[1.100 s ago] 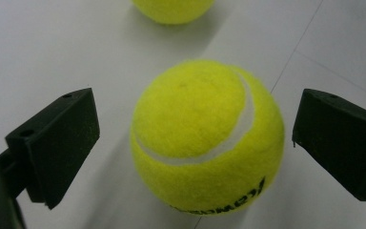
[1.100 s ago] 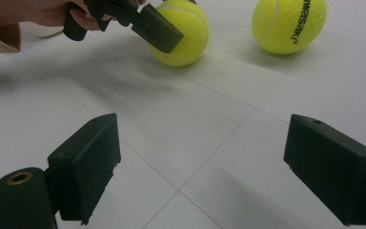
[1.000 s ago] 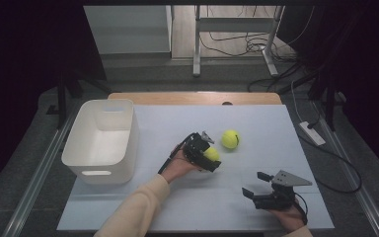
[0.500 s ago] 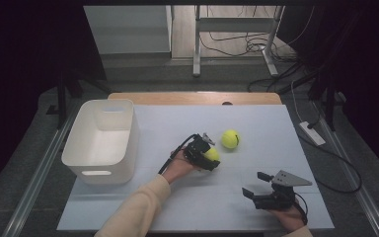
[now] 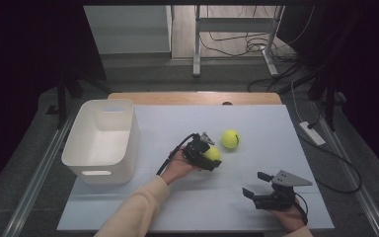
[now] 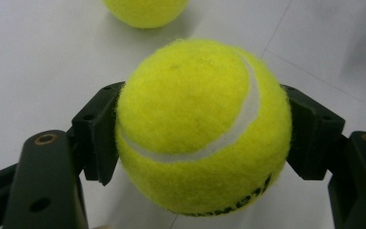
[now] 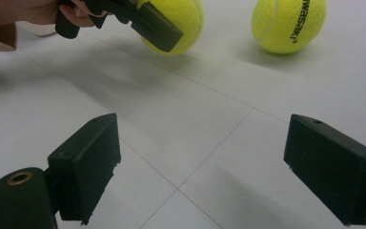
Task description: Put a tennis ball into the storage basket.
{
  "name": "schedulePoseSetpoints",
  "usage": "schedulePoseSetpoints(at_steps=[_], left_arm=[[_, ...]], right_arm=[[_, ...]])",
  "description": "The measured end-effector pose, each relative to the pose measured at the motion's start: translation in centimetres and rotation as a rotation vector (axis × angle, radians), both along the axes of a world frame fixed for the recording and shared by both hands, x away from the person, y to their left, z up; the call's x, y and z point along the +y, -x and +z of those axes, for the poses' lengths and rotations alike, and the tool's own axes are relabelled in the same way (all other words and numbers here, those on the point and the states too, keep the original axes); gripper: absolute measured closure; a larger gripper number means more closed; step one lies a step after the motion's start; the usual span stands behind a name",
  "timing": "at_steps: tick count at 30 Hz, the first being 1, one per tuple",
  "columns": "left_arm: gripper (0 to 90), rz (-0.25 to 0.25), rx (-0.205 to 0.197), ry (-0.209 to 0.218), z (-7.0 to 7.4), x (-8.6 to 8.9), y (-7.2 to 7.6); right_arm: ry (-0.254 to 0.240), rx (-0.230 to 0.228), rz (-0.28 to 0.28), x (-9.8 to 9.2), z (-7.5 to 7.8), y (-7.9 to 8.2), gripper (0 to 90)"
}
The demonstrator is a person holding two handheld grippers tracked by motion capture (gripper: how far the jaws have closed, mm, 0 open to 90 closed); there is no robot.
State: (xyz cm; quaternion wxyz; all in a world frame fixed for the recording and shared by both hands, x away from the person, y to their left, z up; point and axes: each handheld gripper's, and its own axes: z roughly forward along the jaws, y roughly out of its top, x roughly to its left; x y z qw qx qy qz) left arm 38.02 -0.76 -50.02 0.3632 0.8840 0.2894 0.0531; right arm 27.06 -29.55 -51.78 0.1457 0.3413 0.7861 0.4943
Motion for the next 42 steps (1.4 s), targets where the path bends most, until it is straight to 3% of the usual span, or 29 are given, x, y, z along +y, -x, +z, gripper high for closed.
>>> schedulePoseSetpoints(at_steps=[12, 16, 26, 42], left_arm=[[26.3, -0.006, -0.021, 0.006, 0.7, 0.4, 0.3], [26.3, -0.008, -0.014, 0.045, 1.2, 0.7, 0.5], [26.3, -0.005, -0.037, 0.058, 1.9, 1.1, 0.8], [26.3, 0.025, -0.066, 0.113, 3.2, 2.7, 1.0]], right_arm=[[-0.004, -0.001, 0.003, 0.0, 0.0, 0.0, 12.2], [-0.004, -0.003, 0.002, 0.0, 0.0, 0.0, 12.2], [-0.002, -0.003, 0.001, 0.0, 0.0, 0.0, 12.2], [0.000, -0.002, -0.001, -0.1, 0.0, 0.0, 12.2]])
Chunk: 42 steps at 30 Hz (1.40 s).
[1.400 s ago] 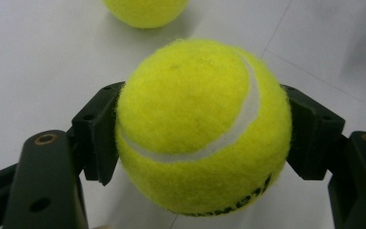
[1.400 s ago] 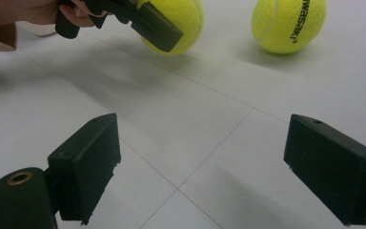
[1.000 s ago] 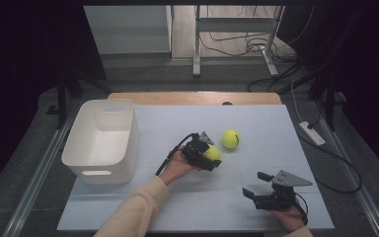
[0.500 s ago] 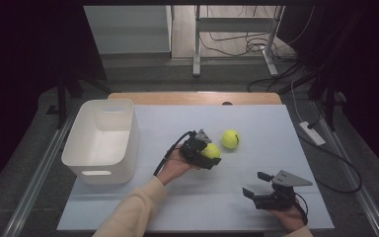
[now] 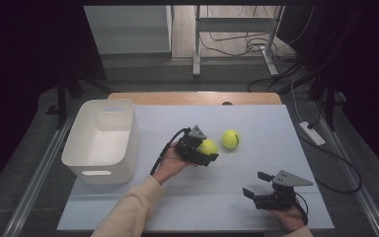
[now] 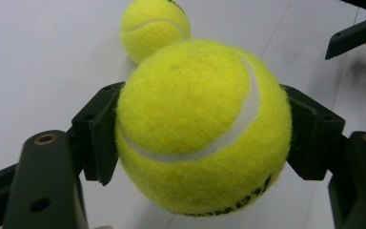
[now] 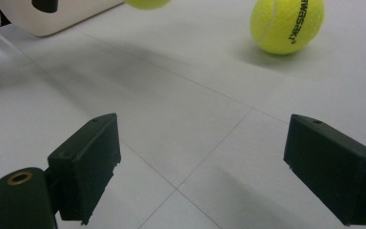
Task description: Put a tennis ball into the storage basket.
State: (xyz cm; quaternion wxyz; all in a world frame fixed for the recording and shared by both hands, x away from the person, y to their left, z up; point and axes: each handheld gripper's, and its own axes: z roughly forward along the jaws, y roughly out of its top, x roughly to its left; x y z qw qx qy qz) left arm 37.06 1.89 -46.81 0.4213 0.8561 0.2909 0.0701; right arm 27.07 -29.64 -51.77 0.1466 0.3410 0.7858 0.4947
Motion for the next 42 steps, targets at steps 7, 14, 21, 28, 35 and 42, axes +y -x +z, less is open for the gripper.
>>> schedulePoseSetpoints(at_steps=[7, 14, 21, 28, 35, 42], left_arm=[[26.3, 0.002, -0.001, 0.035, 0.6, 0.6, 0.1], [26.2, 0.008, -0.017, 0.041, 1.1, 1.2, 0.2], [26.2, 0.014, -0.027, 0.041, 1.6, 1.6, 0.4], [26.2, 0.020, -0.034, 0.056, 2.0, 2.0, 0.5], [26.2, 0.025, -0.051, 0.067, 2.7, 2.5, 0.7], [26.3, 0.036, -0.067, 0.080, 3.3, 3.0, 0.8]], right_arm=[[0.002, -0.001, 0.000, 0.0, 0.0, 0.0, 12.2], [0.002, -0.001, 0.000, 0.0, 0.0, 0.0, 12.2], [0.002, -0.001, 0.002, 0.1, 0.0, 0.0, 12.2], [0.002, -0.001, 0.001, 0.1, 0.0, 0.0, 12.2], [0.003, -0.001, 0.002, 0.1, 0.0, 0.0, 12.2], [0.002, -0.001, 0.002, 0.1, 0.0, 0.0, 12.2]])
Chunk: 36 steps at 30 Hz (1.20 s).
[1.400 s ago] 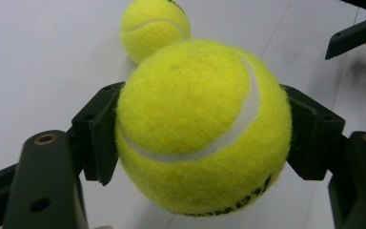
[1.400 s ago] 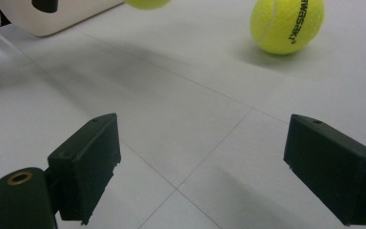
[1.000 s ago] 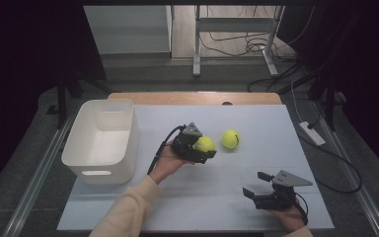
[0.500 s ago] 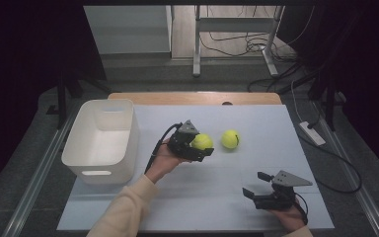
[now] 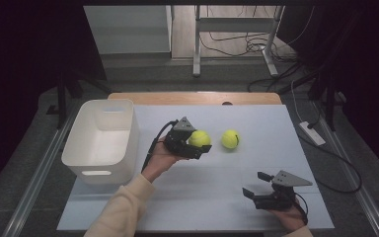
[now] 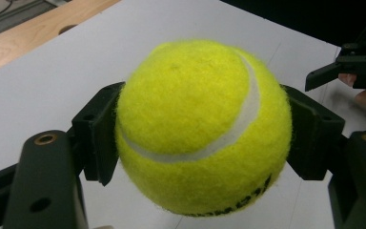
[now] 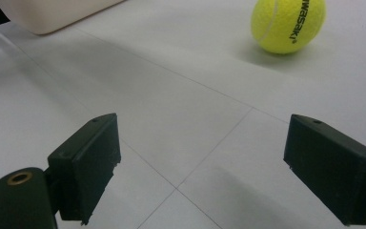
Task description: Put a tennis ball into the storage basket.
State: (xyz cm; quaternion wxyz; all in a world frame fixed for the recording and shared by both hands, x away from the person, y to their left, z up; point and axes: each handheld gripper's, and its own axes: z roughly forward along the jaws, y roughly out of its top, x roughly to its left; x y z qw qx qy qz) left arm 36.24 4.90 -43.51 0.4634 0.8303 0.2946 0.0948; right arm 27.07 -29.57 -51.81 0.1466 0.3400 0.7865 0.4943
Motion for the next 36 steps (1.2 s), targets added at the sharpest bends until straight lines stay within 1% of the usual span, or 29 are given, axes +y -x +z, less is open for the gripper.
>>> schedulePoseSetpoints(at_steps=[11, 22, 29, 36], left_arm=[[26.3, 0.016, -0.014, 0.016, 0.6, 0.9, 0.1], [26.3, 0.039, -0.041, 0.034, 1.4, 2.0, 0.2], [26.3, 0.053, -0.050, 0.043, 1.8, 2.5, 0.3], [26.3, 0.071, -0.058, 0.064, 2.4, 3.5, 0.2]], right_arm=[[0.002, -0.001, 0.001, 0.0, 0.0, 0.0, 12.3], [0.002, -0.002, 0.002, 0.0, 0.0, 0.0, 12.2], [0.002, -0.002, 0.002, 0.0, 0.0, 0.0, 12.2], [0.003, -0.002, 0.002, 0.0, 0.0, 0.0, 12.2]])
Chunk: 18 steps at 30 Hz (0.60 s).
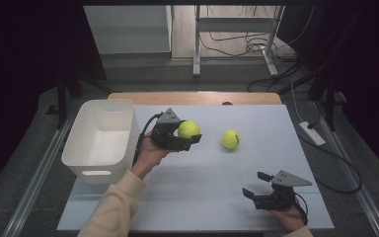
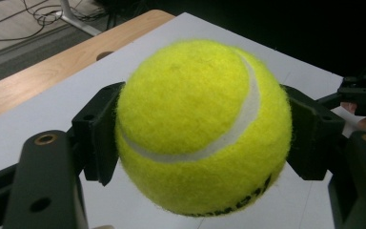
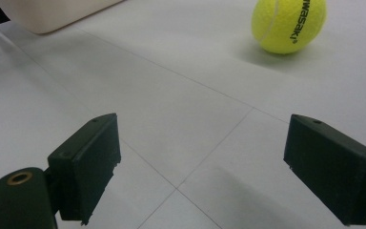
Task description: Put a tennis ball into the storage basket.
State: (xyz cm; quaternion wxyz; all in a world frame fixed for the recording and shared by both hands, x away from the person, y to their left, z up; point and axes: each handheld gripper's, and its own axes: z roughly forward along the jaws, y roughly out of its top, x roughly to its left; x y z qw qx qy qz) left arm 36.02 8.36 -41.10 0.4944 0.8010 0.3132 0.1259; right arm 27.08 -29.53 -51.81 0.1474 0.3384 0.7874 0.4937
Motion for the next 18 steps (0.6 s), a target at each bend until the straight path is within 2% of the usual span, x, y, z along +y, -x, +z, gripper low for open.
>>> schedulePoseSetpoints(at_steps=[18], left_arm=[[26.3, 0.049, -0.013, 0.017, 0.4, 1.6, -0.1]], right_arm=[[0.002, -0.001, -0.001, 0.0, 0.0, 0.0, 12.2]])
